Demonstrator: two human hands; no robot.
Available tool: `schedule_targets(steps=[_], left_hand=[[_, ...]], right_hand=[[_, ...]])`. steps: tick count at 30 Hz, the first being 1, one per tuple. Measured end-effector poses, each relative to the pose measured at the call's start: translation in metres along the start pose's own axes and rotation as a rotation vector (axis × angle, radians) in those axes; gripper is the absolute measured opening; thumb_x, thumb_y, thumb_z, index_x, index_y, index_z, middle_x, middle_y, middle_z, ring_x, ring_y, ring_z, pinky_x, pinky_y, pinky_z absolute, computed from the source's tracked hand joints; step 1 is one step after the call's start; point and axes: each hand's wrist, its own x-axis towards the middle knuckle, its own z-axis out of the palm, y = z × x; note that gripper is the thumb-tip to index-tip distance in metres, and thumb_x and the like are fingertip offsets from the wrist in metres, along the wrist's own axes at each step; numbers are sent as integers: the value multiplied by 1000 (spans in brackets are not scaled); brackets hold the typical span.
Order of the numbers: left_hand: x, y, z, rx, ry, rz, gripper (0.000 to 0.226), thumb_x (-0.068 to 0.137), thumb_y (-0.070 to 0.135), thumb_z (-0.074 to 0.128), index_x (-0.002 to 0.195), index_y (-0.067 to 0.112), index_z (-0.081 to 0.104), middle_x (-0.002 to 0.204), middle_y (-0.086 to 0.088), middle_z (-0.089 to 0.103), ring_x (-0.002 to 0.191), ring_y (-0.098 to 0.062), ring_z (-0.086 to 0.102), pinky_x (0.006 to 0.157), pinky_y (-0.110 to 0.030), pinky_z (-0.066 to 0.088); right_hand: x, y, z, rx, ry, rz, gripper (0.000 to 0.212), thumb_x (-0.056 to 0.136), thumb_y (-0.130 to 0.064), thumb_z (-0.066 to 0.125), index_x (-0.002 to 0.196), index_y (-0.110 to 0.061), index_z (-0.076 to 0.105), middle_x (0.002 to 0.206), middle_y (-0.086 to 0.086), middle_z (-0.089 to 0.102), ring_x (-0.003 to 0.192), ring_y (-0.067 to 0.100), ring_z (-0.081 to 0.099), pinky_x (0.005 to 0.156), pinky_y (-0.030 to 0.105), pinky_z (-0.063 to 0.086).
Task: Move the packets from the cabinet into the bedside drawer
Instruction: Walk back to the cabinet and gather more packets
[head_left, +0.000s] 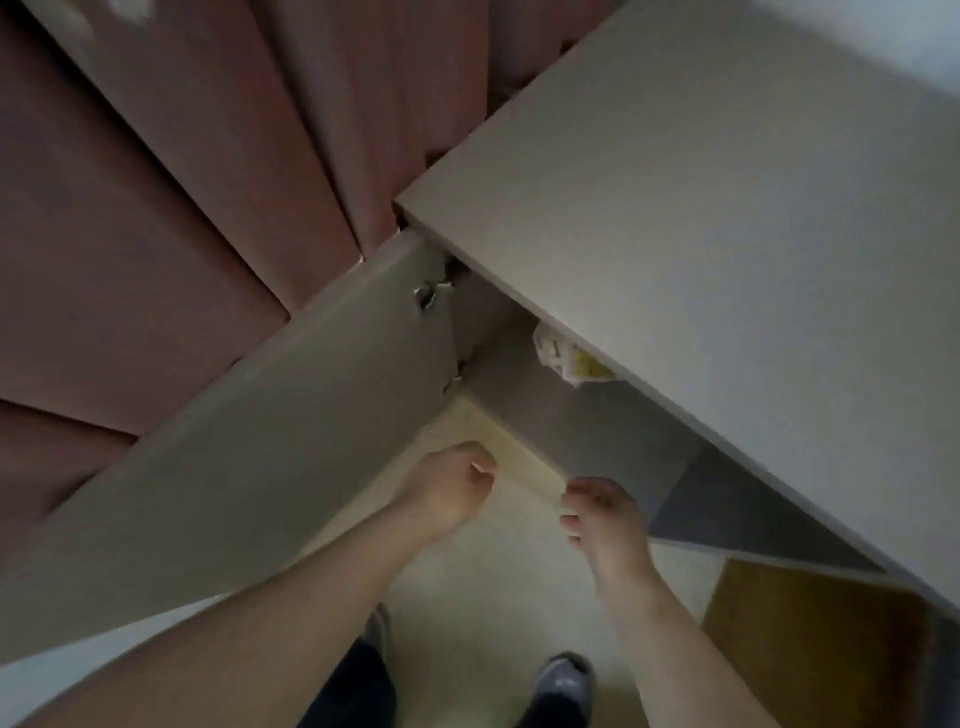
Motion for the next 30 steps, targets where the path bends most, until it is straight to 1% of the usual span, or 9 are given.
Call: schedule_targets(steps=[3,8,12,16,20,23,25,28,30], left_hand=[[57,-38,32,25,-10,-2,23,94,24,49,113,25,61,118,-3,65,104,-23,61,82,-22,45],[142,-88,103,99,-65,115,28,94,23,48,120,24,58,118,-5,64,107,-24,60,87,-26,46],[213,-126,142,218,-32,250,32,93,18,49,123,19,58,123,-7,63,114,-25,57,94,-29,44],[283,-163,155,322,34,326,39,90,15,50,126,25,57,130,-4,55,121,-22,51,99,-26,40],[349,-175,167,407,112,390,50,91,20,49,139,32,43,149,-5,33,137,-24,29,111,-29,28],[374,-180,193,531,75,349,63,93,42,46,148,40,14,158,-4,8,145,-31,3,118,-39,11],[380,-179,209,599,41,317,63,93,52,40,148,43,10,159,2,-3,145,-33,-10,119,-40,3],[379,-168,211,603,29,341,61,93,51,41,147,44,13,159,7,1,146,-30,-7,117,-34,8],[381,-159,206,666,16,376,62,93,49,43,147,43,12,159,8,1,146,-30,-7,116,-33,9]], right_hand=[[53,40,17,-56,-4,1,13,88,4,50,88,-7,56,67,2,48,54,9,44,44,14,34],[145,122,45,-238,21,-53,22,85,-5,53,72,-21,60,80,2,59,78,20,53,65,25,37],[218,155,51,-629,-21,-268,15,88,-7,54,96,-11,66,92,7,64,89,21,59,77,28,42],[297,176,64,-855,62,-374,22,88,-12,55,109,-12,64,110,14,68,105,31,62,90,37,47],[360,186,84,-965,121,-423,39,89,-19,54,128,-18,52,132,10,54,123,29,47,102,32,38],[386,192,77,-1070,192,-466,51,89,-26,51,138,-23,38,148,4,33,134,29,30,108,32,25],[400,197,58,-1102,263,-438,56,90,-30,50,141,-25,30,153,4,21,138,30,21,110,38,22],[416,185,11,-1154,410,-333,61,94,-38,44,147,-26,17,157,7,7,143,35,8,112,48,17],[429,166,-26,-1149,579,-333,64,94,-46,42,149,-25,18,156,12,11,142,39,11,112,53,19]])
